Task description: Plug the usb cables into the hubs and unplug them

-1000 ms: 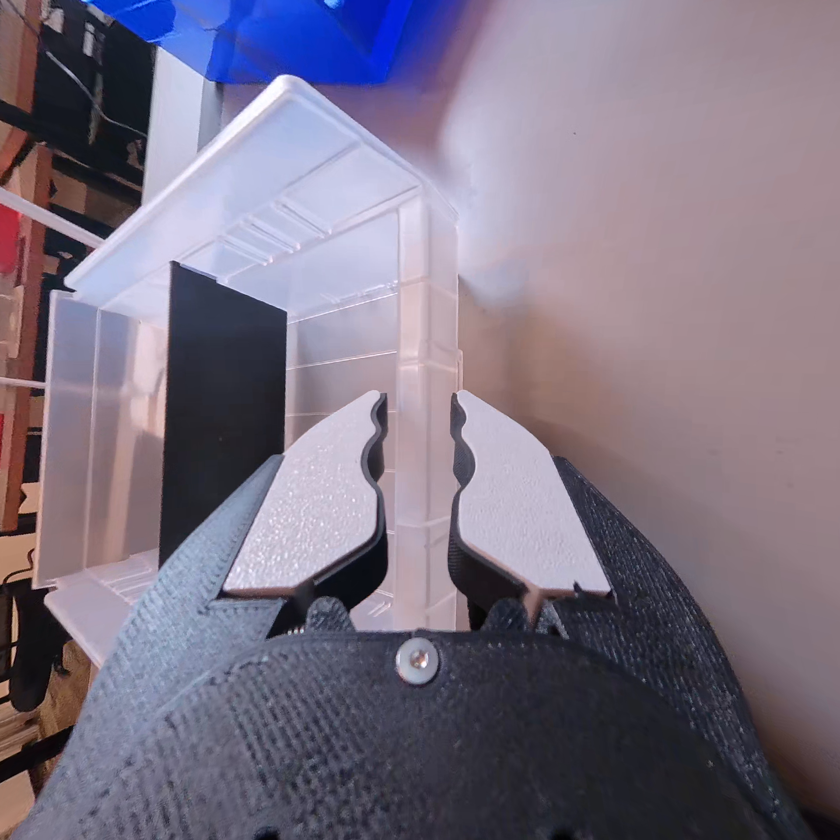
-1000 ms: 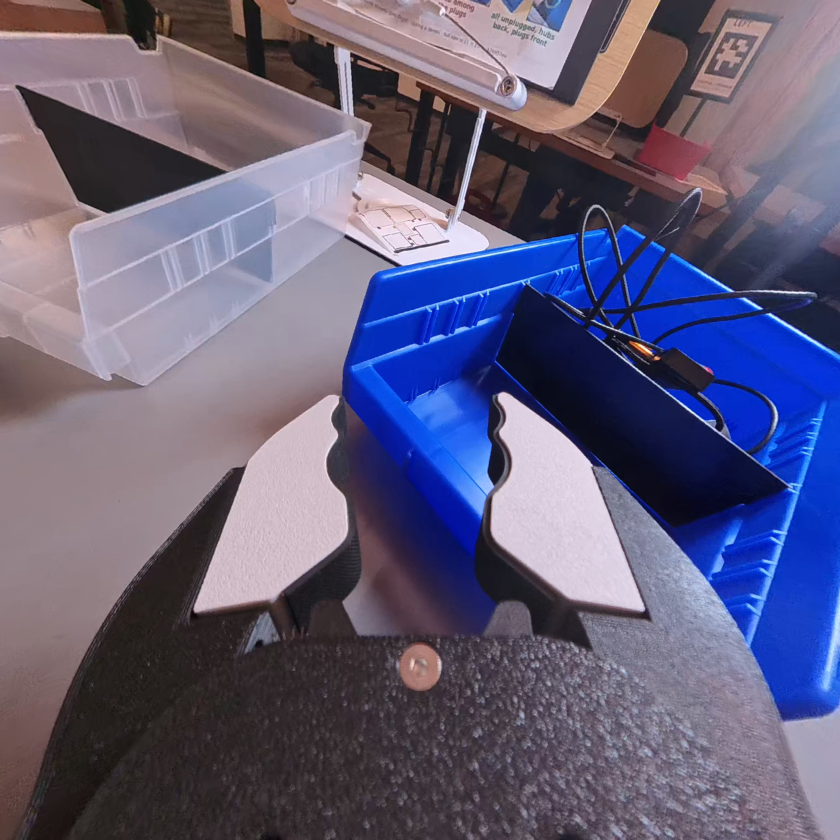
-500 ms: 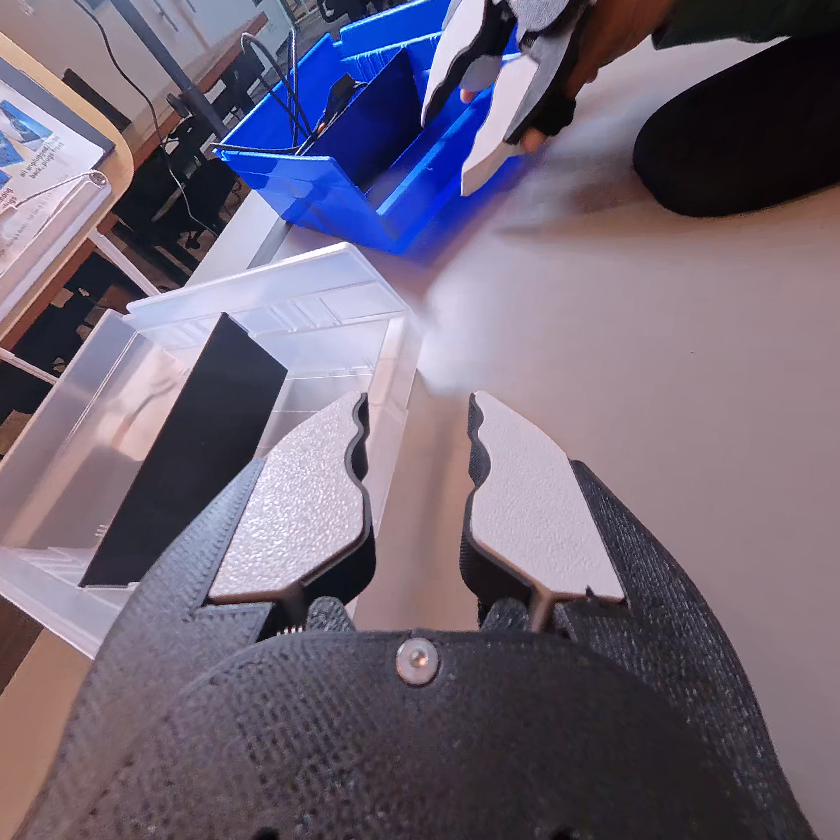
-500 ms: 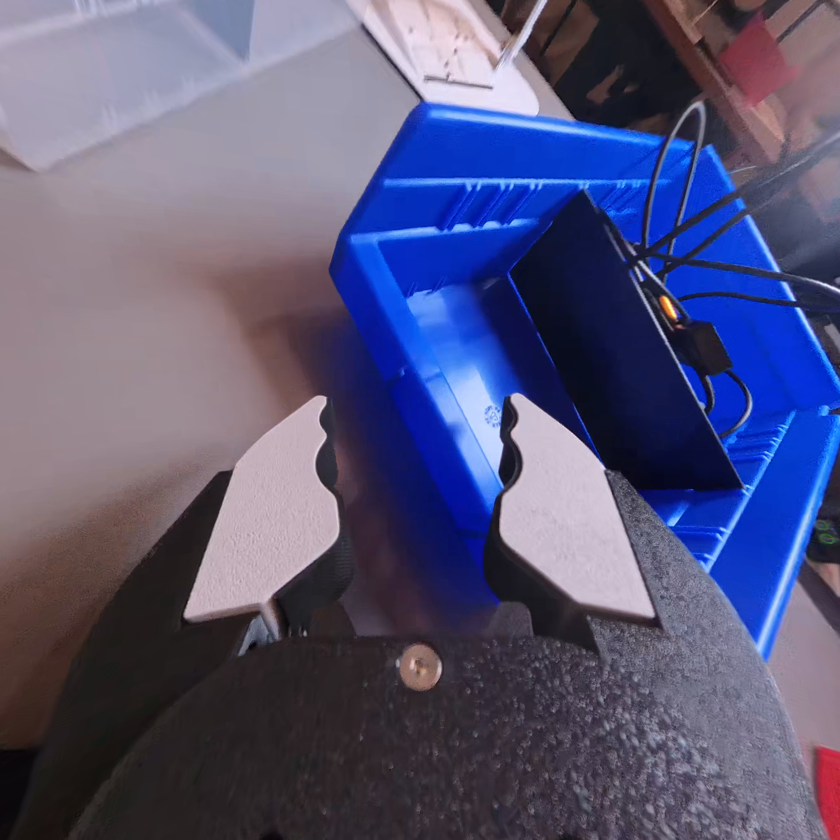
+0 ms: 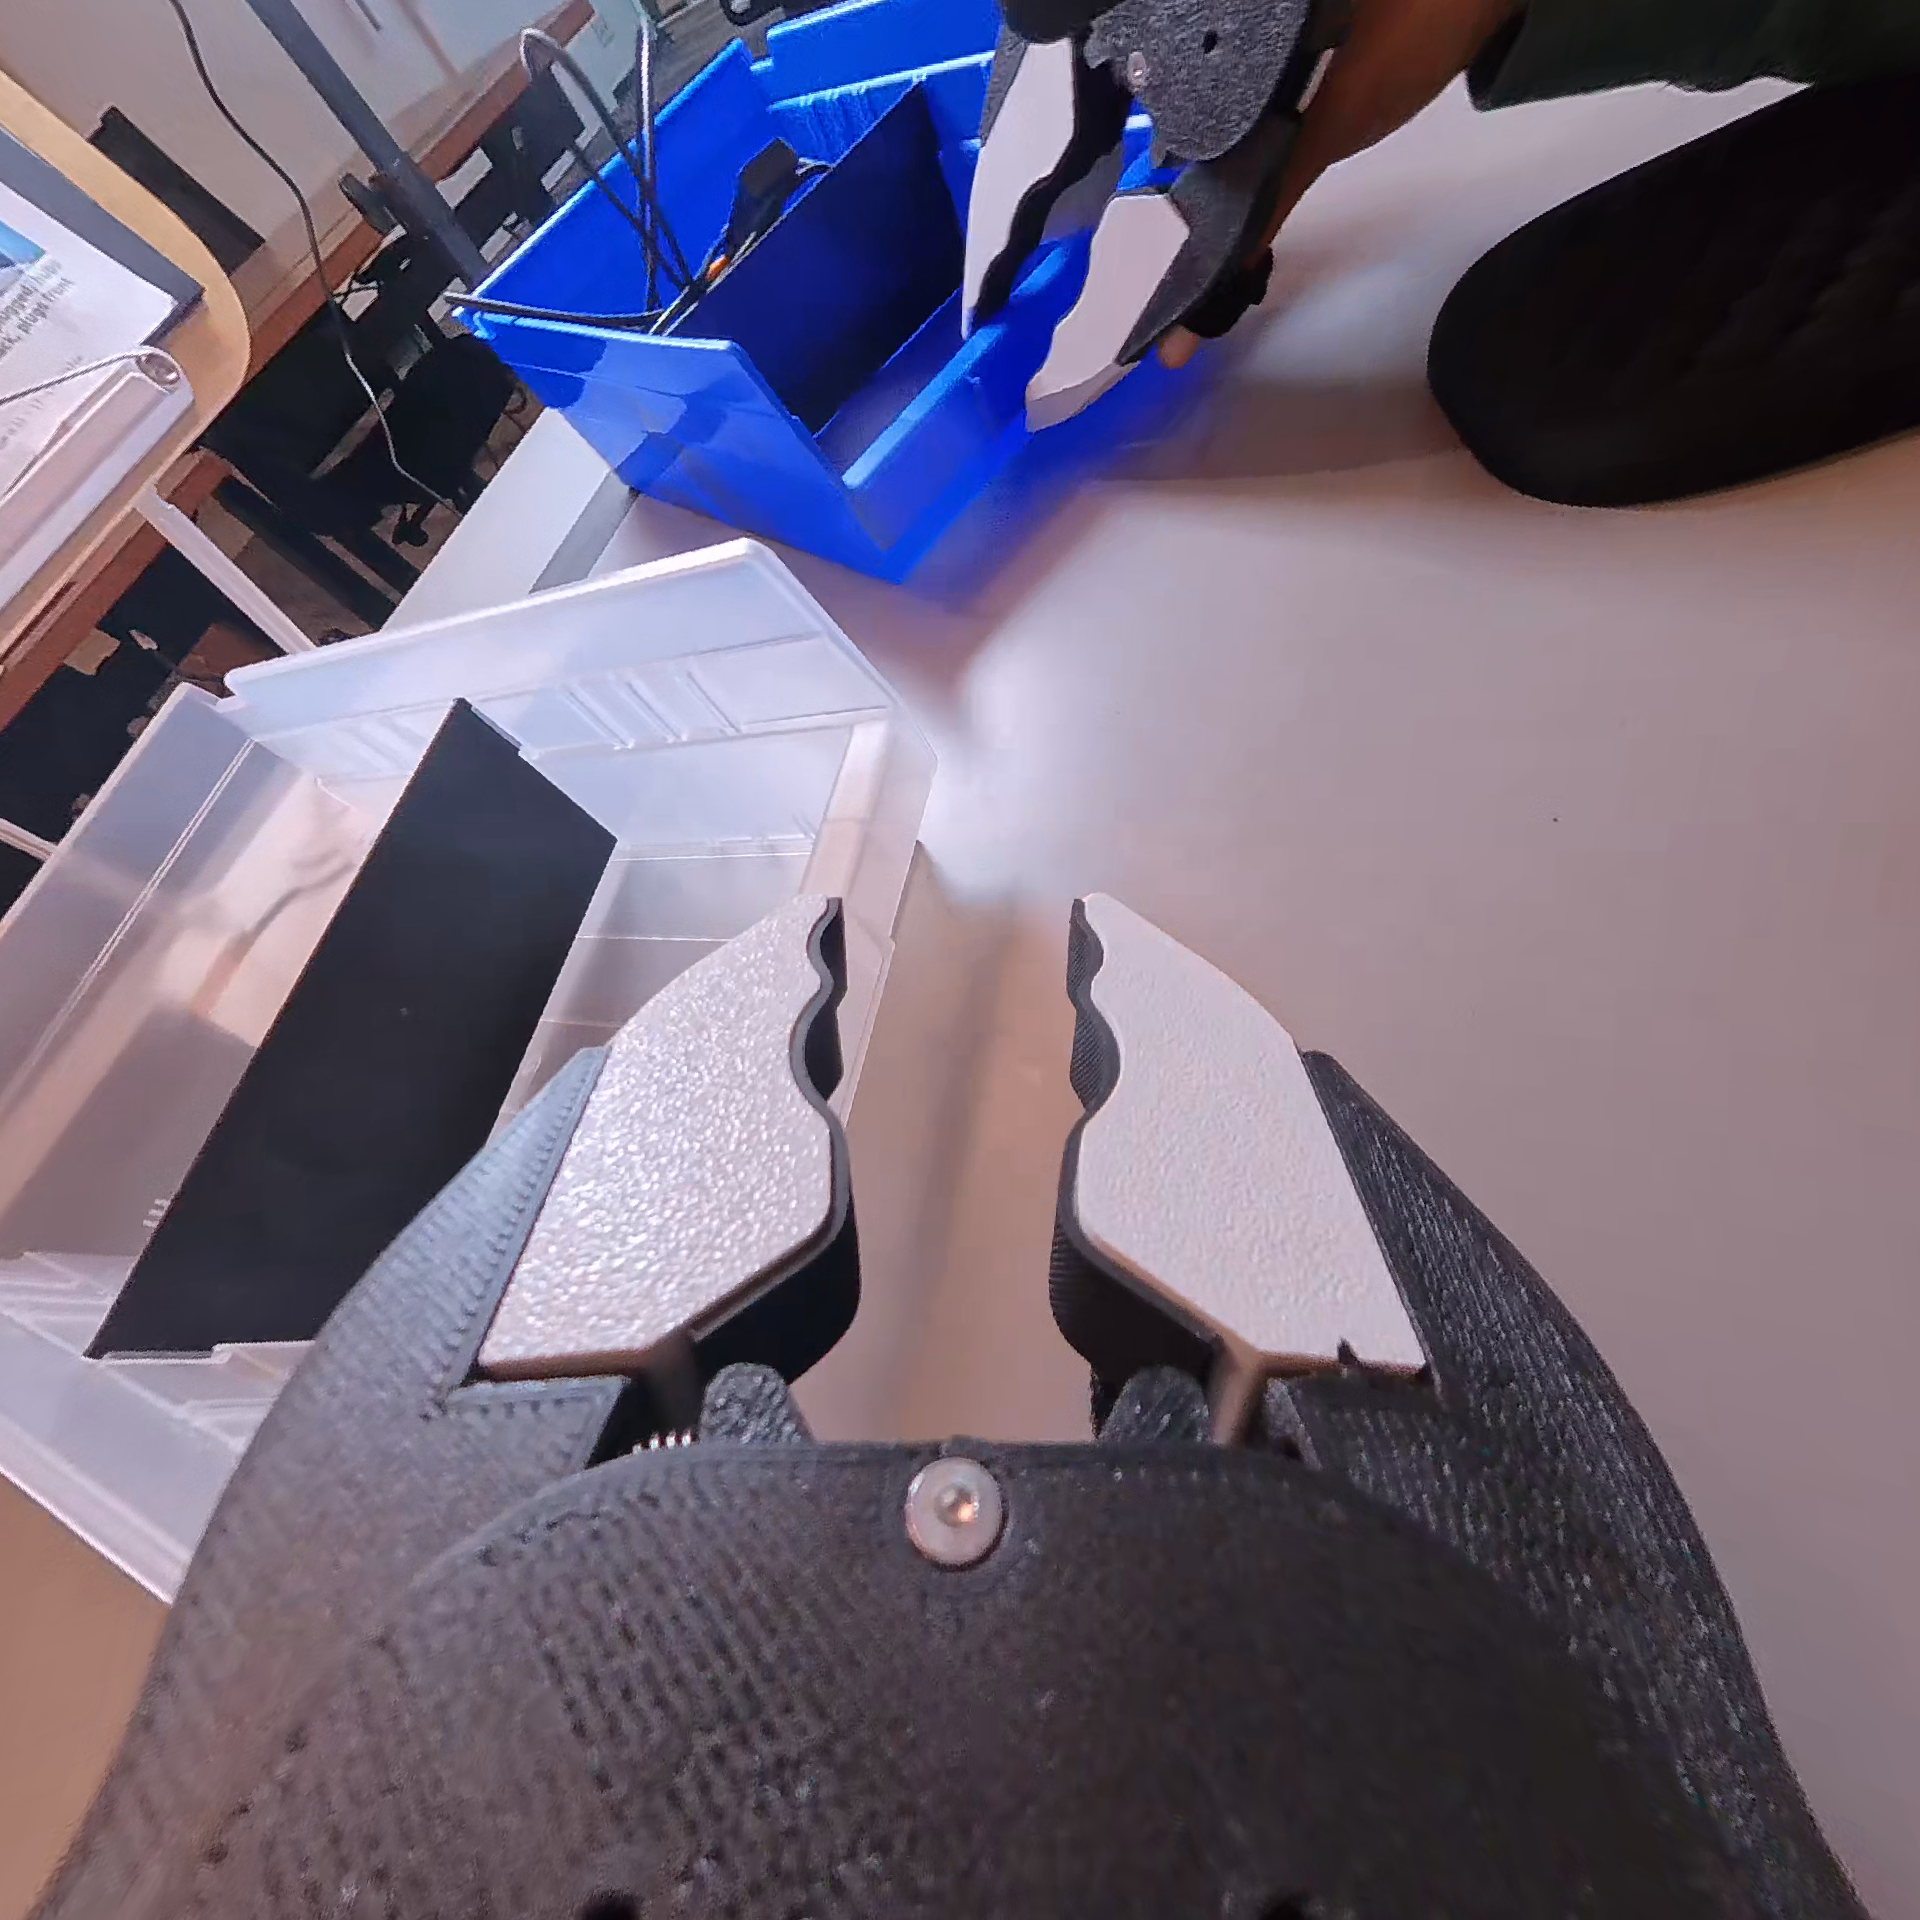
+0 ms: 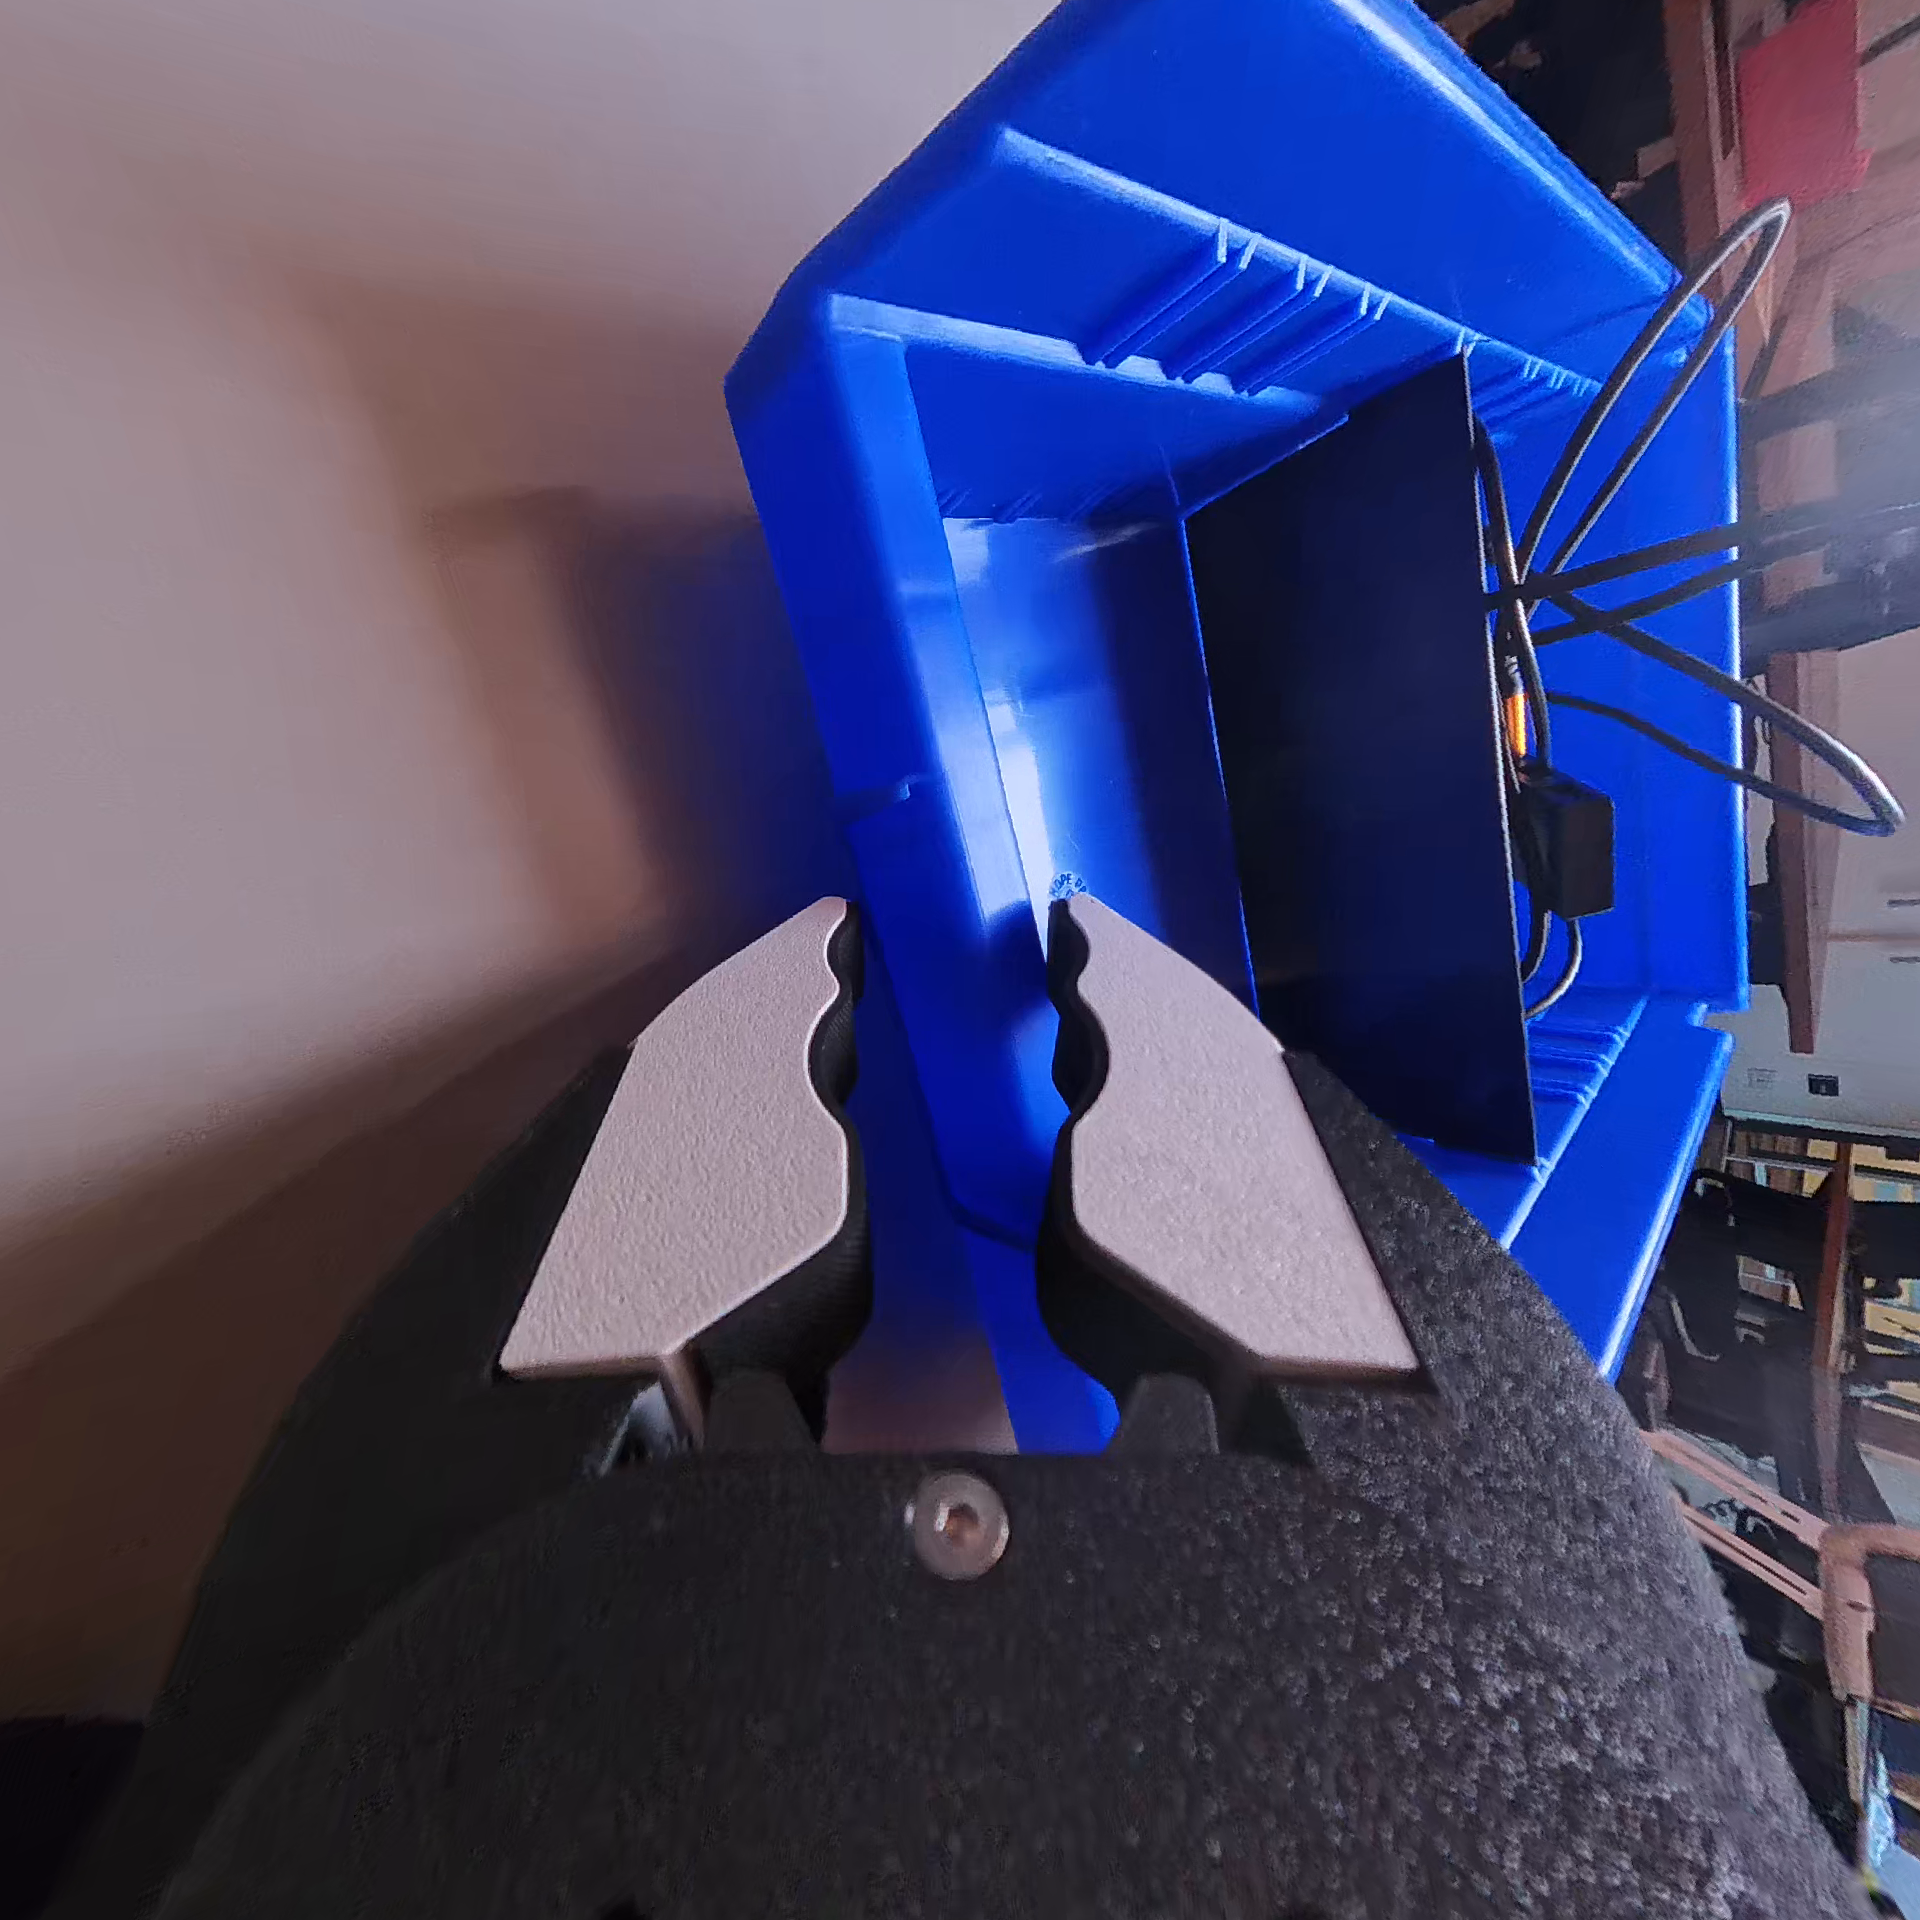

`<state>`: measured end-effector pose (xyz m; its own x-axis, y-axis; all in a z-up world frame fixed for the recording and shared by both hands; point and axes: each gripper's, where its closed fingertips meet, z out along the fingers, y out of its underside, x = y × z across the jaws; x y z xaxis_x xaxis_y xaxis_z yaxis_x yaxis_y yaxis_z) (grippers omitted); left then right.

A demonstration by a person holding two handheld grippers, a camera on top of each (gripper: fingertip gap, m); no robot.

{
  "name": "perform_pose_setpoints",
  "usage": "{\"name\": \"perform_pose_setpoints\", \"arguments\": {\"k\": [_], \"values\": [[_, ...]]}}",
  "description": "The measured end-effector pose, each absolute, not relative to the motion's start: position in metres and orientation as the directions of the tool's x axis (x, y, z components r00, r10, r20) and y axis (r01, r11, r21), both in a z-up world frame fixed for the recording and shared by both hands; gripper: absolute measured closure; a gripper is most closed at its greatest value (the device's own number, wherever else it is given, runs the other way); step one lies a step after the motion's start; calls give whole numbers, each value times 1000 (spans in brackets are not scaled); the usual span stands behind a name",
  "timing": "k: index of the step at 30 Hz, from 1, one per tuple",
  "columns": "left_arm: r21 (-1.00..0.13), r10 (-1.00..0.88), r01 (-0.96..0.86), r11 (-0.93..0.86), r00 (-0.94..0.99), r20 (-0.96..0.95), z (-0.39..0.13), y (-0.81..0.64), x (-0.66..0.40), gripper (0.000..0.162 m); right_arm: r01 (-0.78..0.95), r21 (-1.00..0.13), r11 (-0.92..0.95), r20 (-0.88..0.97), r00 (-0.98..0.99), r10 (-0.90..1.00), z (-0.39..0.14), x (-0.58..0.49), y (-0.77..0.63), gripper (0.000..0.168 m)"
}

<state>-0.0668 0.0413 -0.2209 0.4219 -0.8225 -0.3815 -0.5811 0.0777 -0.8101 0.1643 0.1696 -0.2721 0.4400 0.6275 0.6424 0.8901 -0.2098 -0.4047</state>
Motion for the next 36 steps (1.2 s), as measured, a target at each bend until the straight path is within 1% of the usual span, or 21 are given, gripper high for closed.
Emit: {"name": "perform_pose_setpoints", "arguments": {"k": [8, 12, 13, 16, 18, 20, 22, 24, 25, 27, 28, 30, 31, 32, 33, 34, 36], "values": [[-808, -759, -584, -80, 561, -330, -229, 61, -76, 122, 904, -409, -124, 618, 375, 691, -271, 131, 124, 136], [-804, -726, -583, -117, 602, -332, -231, 66, -78, 123, 888, -450, -97, 574, 371, 730, -270, 113, 93, 137], [-805, -721, -581, -121, 609, -331, -231, 67, -78, 123, 872, -481, -90, 560, 385, 734, -266, 108, 86, 137], [-807, -712, -578, -122, 618, -335, -230, 67, -79, 123, 774, -628, -82, 474, 464, 749, -244, 98, 62, 133], [-807, -709, -577, -124, 620, -335, -230, 67, -78, 123, 677, -732, -82, 438, 559, 704, -218, 105, 53, 125], [-807, -706, -577, -126, 624, -336, -230, 67, -78, 123, 554, -827, -91, 391, 684, 616, -189, 126, 50, 115], [-807, -706, -576, -127, 624, -335, -230, 67, -77, 123, 427, -898, -106, 329, 812, 481, -167, 161, 52, 108], [-809, -705, -575, -126, 625, -334, -230, 68, -74, 123, 317, -938, -138, 254, 904, 344, -160, 201, 55, 105], [-809, -705, -574, -126, 626, -334, -229, 68, -71, 123, 264, -949, -174, 203, 930, 305, -165, 215, 58, 103], [-810, -702, -573, -125, 628, -336, -228, 69, -65, 122, 165, -953, -254, 89, 954, 286, -182, 226, 63, 95], [-811, -700, -571, -127, 631, -334, -228, 71, -62, 122, 138, -949, -283, 52, 955, 292, -192, 225, 67, 94], [-818, -701, -559, -134, 637, -321, -227, 73, -52, 121, 149, -925, -349, 38, 952, 304, -213, 220, 76, 99], [-824, -702, -549, -139, 642, -308, -227, 74, -46, 120, 167, -912, -374, 49, 951, 306, -221, 219, 81, 104], [-833, -704, -534, -145, 647, -292, -227, 75, -39, 119, 185, -903, -388, 59, 947, 315, -228, 219, 84, 118], [-844, -707, -514, -155, 655, -269, -228, 76, -32, 118, 184, -898, -400, 55, 948, 314, -232, 220, 87, 129], [-855, -711, -490, -171, 662, -238, -228, 77, -23, 117, 182, -894, -409, 57, 953, 299, -232, 224, 87, 134], [-879, -722, -431, -203, 672, -163, -231, 79, -3, 112, 220, -885, -410, 119, 959, 257, -231, 238, 86, 147]]}}
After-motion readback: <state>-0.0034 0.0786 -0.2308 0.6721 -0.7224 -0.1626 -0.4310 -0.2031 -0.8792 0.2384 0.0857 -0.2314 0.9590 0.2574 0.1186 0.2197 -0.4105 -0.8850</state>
